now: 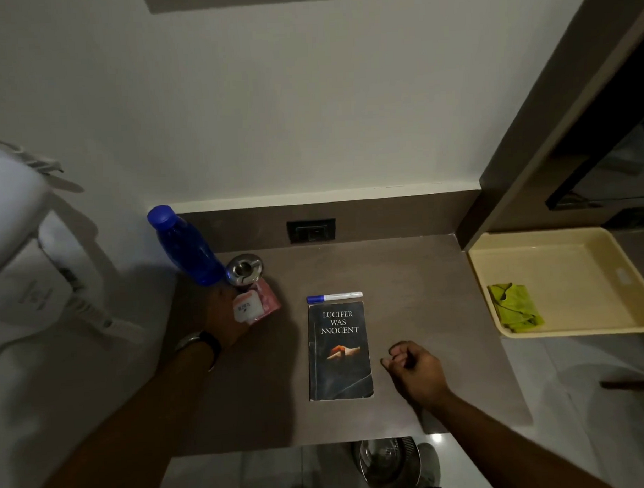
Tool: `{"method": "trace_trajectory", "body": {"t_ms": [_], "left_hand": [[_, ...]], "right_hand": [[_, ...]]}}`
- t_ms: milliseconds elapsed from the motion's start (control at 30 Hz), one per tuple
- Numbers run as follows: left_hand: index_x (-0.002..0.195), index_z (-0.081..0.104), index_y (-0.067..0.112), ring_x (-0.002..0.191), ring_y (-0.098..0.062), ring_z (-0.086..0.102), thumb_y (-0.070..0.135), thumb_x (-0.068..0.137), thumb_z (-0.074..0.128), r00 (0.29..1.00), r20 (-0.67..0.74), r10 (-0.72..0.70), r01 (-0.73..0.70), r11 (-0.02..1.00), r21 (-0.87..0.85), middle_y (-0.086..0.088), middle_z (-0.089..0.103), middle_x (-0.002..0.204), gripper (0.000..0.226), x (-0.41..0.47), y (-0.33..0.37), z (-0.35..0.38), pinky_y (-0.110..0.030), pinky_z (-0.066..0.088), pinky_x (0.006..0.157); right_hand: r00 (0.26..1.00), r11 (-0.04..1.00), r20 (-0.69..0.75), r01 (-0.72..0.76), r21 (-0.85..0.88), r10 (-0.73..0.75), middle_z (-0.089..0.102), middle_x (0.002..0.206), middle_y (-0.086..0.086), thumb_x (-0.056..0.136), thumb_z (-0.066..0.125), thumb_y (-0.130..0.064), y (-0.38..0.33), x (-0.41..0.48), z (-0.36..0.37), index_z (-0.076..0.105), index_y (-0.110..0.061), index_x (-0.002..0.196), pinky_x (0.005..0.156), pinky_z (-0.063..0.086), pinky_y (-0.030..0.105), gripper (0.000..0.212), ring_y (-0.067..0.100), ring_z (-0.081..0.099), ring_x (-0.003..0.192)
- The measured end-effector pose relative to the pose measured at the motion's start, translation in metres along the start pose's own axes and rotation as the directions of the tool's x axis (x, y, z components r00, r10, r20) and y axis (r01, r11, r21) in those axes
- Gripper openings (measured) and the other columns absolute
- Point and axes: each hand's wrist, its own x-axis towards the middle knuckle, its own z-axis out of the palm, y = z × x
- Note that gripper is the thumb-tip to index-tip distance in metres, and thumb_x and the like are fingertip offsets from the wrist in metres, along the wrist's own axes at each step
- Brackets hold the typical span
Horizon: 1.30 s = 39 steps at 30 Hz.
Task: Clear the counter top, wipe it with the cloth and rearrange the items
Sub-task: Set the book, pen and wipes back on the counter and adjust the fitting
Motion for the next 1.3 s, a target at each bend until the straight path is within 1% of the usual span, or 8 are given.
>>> {"method": "trace_trajectory", "body": {"t_ms": [167,300,500,733,933,1100,1200,1300], "left_hand": [[0.137,0.051,0.015,0.132,-0.026,0.048,0.04,0.083,0.078,0.979,-0.058,0.198,-0.19,0.975,0.115,-0.009,0.051,0.143,0.065,0.013,0.064,0.002,-0.041,0.042,0.112],[0.127,0.051,0.009,0.122,-0.031,0.052,0.043,0.078,0.078,0.974,-0.056,0.218,-0.21,0.971,0.112,-0.013,0.054,0.131,0.066,0.011,0.124,0.019,-0.039,0.045,0.099],[0.135,0.045,0.001,0.117,-0.036,0.062,0.029,0.078,0.085,0.993,-0.014,-0.119,0.104,0.91,-0.402,-0.018,0.058,0.132,0.075,-0.026,0.149,0.066,-0.046,0.055,0.095],[0.135,0.044,0.01,0.115,-0.033,0.06,0.041,0.071,0.087,0.94,-0.035,-0.341,0.309,0.887,-0.344,-0.013,0.052,0.132,0.083,-0.09,0.076,0.105,-0.051,0.057,0.091],[0.129,0.046,0.008,0.11,-0.035,0.063,0.041,0.072,0.088,0.922,-0.02,-0.386,0.335,0.824,-0.457,-0.016,0.058,0.125,0.078,-0.096,0.079,0.117,-0.05,0.059,0.087],[0.124,0.049,0.004,0.106,-0.037,0.062,0.069,0.072,0.074,0.911,-0.187,-0.369,0.331,0.922,-0.202,-0.019,0.059,0.12,0.087,-0.094,0.067,0.116,-0.048,0.055,0.089],[0.132,0.048,0.0,0.115,-0.04,0.057,0.064,0.083,0.064,0.877,-0.355,-0.323,0.308,0.946,-0.1,-0.025,0.055,0.129,0.083,-0.064,0.056,0.099,-0.049,0.047,0.097],[0.144,0.042,0.001,0.125,-0.041,0.051,0.051,0.093,0.06,0.884,-0.374,-0.28,0.278,0.959,-0.061,-0.026,0.048,0.14,0.074,-0.011,0.047,0.066,-0.052,0.043,0.103]], "right_hand": [[1.0,1.0,0.02,-0.005,0.009,0.005,0.062,0.075,0.004,0.086,0.082,-0.008,-0.002,0.003,0.0,0.069,-0.008,0.096,0.072,0.054,0.023,0.017,0.011,0.056,0.067],[0.999,0.999,0.043,-0.026,0.037,0.024,0.061,0.076,0.005,0.086,0.083,-0.007,-0.001,0.003,-0.004,0.069,-0.004,0.097,0.076,0.055,0.028,0.018,0.014,0.056,0.07],[0.994,0.993,0.1,-0.06,0.103,0.049,0.053,0.078,0.008,0.086,0.08,0.002,-0.001,0.005,-0.013,0.067,0.008,0.103,0.078,0.049,0.028,0.022,0.021,0.05,0.074],[0.994,0.997,0.102,-0.036,0.072,0.029,0.054,0.081,0.011,0.086,0.079,0.004,0.003,0.007,-0.015,0.067,0.008,0.102,0.07,0.051,0.019,0.02,0.018,0.05,0.071],[0.997,1.0,0.077,-0.007,0.02,0.006,0.059,0.081,0.011,0.083,0.083,-0.001,0.0,0.007,-0.012,0.069,0.004,0.101,0.084,0.058,0.042,0.023,0.021,0.054,0.074],[0.998,0.999,0.07,0.002,-0.033,0.0,0.068,0.089,0.023,0.082,0.085,-0.009,-0.001,0.004,-0.013,0.07,-0.007,0.097,0.084,0.061,0.04,0.021,0.014,0.058,0.074],[0.997,0.998,0.071,0.023,-0.059,-0.019,0.069,0.091,0.02,0.082,0.086,-0.013,-0.003,0.004,-0.013,0.07,-0.01,0.096,0.083,0.061,0.038,0.022,0.013,0.059,0.074],[0.997,0.998,0.071,0.027,-0.063,-0.023,0.069,0.09,0.02,0.081,0.087,-0.015,-0.004,0.006,-0.013,0.07,-0.01,0.096,0.083,0.061,0.038,0.023,0.013,0.058,0.074]]}}
